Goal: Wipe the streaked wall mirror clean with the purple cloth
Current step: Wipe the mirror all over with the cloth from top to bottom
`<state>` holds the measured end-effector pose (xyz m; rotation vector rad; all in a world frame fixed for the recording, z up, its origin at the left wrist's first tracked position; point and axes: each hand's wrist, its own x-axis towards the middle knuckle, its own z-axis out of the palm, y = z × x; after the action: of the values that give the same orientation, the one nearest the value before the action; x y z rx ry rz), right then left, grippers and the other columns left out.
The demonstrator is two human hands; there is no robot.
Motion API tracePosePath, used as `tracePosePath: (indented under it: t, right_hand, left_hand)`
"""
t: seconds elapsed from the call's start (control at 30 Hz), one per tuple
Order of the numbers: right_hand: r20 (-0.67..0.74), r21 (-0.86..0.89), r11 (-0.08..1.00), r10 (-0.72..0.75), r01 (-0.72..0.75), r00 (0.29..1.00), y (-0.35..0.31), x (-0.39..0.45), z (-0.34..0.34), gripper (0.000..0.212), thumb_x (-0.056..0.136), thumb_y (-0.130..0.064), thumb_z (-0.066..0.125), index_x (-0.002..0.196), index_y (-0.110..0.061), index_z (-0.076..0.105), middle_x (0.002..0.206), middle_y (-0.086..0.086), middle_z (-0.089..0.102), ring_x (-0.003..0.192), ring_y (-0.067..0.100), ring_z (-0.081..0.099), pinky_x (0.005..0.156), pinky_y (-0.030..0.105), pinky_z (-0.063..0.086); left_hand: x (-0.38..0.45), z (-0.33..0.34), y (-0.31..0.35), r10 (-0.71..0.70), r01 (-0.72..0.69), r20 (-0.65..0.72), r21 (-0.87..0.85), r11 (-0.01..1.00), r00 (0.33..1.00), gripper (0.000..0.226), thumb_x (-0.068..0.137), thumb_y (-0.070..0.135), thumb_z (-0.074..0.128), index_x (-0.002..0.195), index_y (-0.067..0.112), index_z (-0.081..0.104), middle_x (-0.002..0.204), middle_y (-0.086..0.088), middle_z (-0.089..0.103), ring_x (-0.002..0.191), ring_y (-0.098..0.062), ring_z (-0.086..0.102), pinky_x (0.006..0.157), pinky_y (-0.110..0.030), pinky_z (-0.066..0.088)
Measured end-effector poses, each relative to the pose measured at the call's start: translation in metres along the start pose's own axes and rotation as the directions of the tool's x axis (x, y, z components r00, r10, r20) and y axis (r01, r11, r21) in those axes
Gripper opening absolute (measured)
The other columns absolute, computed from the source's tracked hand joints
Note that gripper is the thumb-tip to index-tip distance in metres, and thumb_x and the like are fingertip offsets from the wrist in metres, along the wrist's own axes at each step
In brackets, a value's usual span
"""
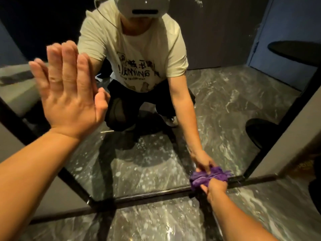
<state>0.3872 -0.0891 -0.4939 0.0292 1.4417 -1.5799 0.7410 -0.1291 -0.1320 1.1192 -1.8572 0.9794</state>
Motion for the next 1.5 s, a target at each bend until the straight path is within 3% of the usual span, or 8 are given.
tracePosePath:
  t: [0.23,0.47,0.7,0.93,1.17,1.23,1.37,1.5]
  right_hand:
    - [0.185,-0.121,0.901,0.432,-0.416,0.883,0.097,-0.110,0.104,0.029,0.092,-0.006,0.045,0.119,-0.010,0.055,0.113,0.023,0.062,0.090,0.037,0.070,0.063,0.054,0.060]
    - [-0.185,-0.080,0.997,-0.036,0.021,0.982,-0.066,-0.088,0.034,0.034,0.089,0.012,0.031,0.103,-0.007,0.055,0.086,0.019,0.061,0.056,0.027,0.063,0.032,0.022,0.045]
    - [-0.154,-0.411,0.803,-0.527,0.431,0.836,-0.119,-0.138,0.075,0.033,0.088,-0.023,0.044,0.120,-0.021,0.036,0.125,0.026,0.048,0.103,0.045,0.057,0.088,0.057,0.051]
    - [0.497,-0.346,0.105,-0.822,0.932,0.277,-0.203,-0.287,0.140,0.046,0.083,-0.019,0.047,0.125,-0.038,0.043,0.112,0.003,0.041,0.088,0.033,0.055,0.075,0.042,0.048]
    - [-0.209,-0.386,0.454,-0.891,0.803,0.403,-0.413,-0.237,0.077,0.051,0.096,-0.010,0.043,0.144,-0.027,0.045,0.117,0.009,0.048,0.101,0.022,0.059,0.088,0.023,0.039]
    - [-0.046,-0.463,0.279,-0.956,0.842,0.291,-0.368,-0.261,0.103,0.034,0.102,-0.023,0.042,0.136,-0.024,0.049,0.099,-0.005,0.051,0.076,0.001,0.062,0.070,0.021,0.047]
    - [0.761,-0.264,-0.628,-0.602,0.732,-0.242,-0.206,-0.306,0.160,0.051,0.085,-0.028,0.057,0.134,-0.038,0.047,0.096,0.008,0.050,0.057,0.028,0.058,0.042,0.030,0.045]
    - [0.859,-0.135,-0.564,-0.476,0.815,-0.187,-0.179,-0.301,0.160,0.066,0.075,-0.031,0.060,0.137,-0.038,0.041,0.099,0.005,0.044,0.059,0.028,0.059,0.041,0.027,0.048]
  left_hand:
    - [0.006,-0.002,-0.005,-0.016,0.015,0.006,0.079,0.997,1.000,0.073,0.097,0.038,0.033,0.153,0.001,0.003,0.149,-0.038,0.024,0.142,-0.046,0.014,0.107,-0.076,0.014]
    - [0.009,-0.010,0.000,0.059,-0.053,-0.039,0.142,0.988,0.998,0.073,0.097,0.040,0.034,0.154,0.005,0.004,0.161,-0.003,-0.018,0.148,-0.026,-0.013,0.115,-0.057,-0.005]
    - [0.000,0.005,-0.012,-0.034,0.027,0.118,0.066,0.997,0.992,0.072,0.099,0.043,0.031,0.155,0.008,0.002,0.160,-0.021,0.002,0.142,-0.054,0.010,0.103,-0.079,0.016]
    - [0.009,-0.025,-0.001,-0.062,0.060,0.177,0.015,0.998,0.982,0.072,0.098,0.043,0.026,0.154,0.000,0.010,0.158,-0.030,0.007,0.145,-0.051,0.008,0.110,-0.073,0.011]
    - [0.018,-0.050,0.014,0.021,-0.030,0.115,0.076,0.997,0.993,0.073,0.089,0.037,0.036,0.148,-0.004,0.026,0.162,-0.017,0.006,0.149,-0.037,0.008,0.116,-0.063,0.009]
    - [0.018,-0.051,0.018,0.009,-0.018,0.116,0.074,0.997,0.993,0.071,0.089,0.036,0.036,0.146,-0.007,0.031,0.162,-0.017,0.007,0.149,-0.037,0.008,0.116,-0.063,0.008]
    - [0.017,-0.049,0.006,0.055,-0.071,0.151,0.104,0.992,0.987,0.071,0.089,0.037,0.034,0.147,-0.003,0.030,0.163,-0.015,0.007,0.149,-0.035,0.009,0.118,-0.058,0.006]
    - [0.014,-0.054,-0.009,0.099,-0.127,0.229,0.111,0.986,0.968,0.069,0.098,0.046,0.017,0.150,0.001,0.023,0.161,-0.019,0.014,0.149,-0.036,0.013,0.117,-0.058,0.013]
